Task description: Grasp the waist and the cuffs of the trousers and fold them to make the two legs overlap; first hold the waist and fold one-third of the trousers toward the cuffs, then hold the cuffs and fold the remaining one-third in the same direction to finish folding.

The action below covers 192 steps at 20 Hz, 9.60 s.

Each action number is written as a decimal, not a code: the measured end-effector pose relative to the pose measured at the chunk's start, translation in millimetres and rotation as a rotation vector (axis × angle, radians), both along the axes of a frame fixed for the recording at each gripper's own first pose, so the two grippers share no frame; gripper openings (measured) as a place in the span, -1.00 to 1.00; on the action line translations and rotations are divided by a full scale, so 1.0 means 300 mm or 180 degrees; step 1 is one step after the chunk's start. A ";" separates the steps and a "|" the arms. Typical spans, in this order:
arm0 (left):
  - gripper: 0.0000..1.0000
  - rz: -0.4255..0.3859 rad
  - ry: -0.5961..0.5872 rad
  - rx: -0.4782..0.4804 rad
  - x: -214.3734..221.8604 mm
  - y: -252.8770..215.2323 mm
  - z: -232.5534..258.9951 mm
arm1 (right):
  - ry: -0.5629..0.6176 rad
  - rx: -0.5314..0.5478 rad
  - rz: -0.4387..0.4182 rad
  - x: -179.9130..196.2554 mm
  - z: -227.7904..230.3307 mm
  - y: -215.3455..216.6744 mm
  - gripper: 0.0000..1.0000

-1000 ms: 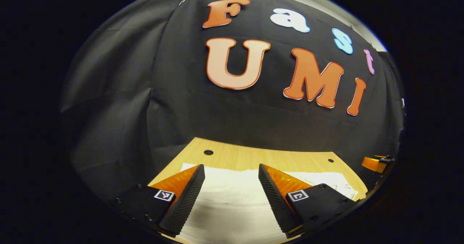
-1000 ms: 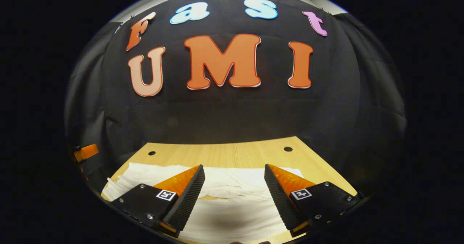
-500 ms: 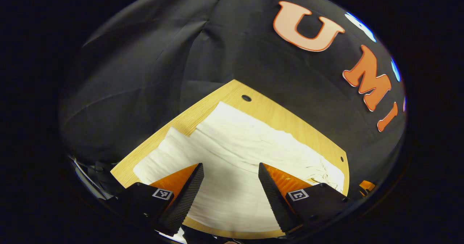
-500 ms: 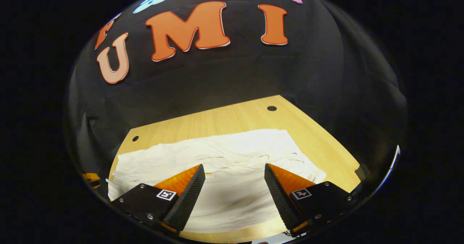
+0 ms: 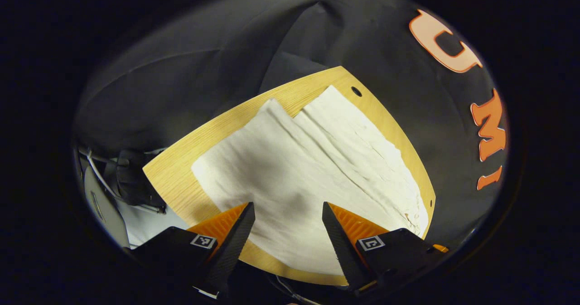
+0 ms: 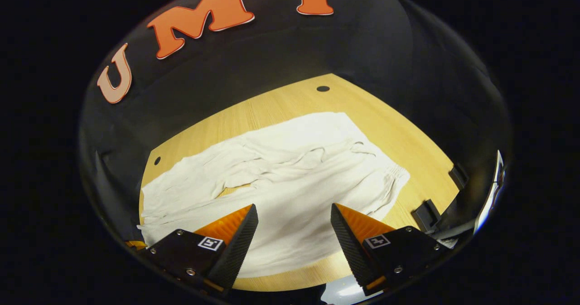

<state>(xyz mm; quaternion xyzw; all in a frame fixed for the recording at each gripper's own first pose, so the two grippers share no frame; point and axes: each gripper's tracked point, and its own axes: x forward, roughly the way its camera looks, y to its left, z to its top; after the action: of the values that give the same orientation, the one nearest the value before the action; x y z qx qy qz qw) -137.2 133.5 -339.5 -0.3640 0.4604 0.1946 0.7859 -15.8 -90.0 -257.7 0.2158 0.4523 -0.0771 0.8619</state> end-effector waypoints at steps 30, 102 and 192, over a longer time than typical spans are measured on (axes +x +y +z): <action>0.62 0.0688 -0.0184 -0.0466 0.066 0.141 -0.107 | 0.0810 0.0444 -0.1287 0.006 -0.511 -0.556 0.68; 0.99 -0.0564 -0.0311 0.0607 0.935 0.247 0.214 | 0.0514 0.1412 -0.1202 0.830 -0.394 -0.596 0.32; 0.99 -0.1574 -0.0261 0.0144 0.282 0.084 -0.066 | -0.0331 0.0784 0.1622 0.768 -0.091 -0.464 -0.22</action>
<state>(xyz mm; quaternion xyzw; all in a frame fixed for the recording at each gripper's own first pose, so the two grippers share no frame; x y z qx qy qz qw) -52.6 158.9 -359.5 -0.2302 0.4987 -0.0082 0.8356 214.7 -229.1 -285.1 0.2018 0.4532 0.2087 0.8428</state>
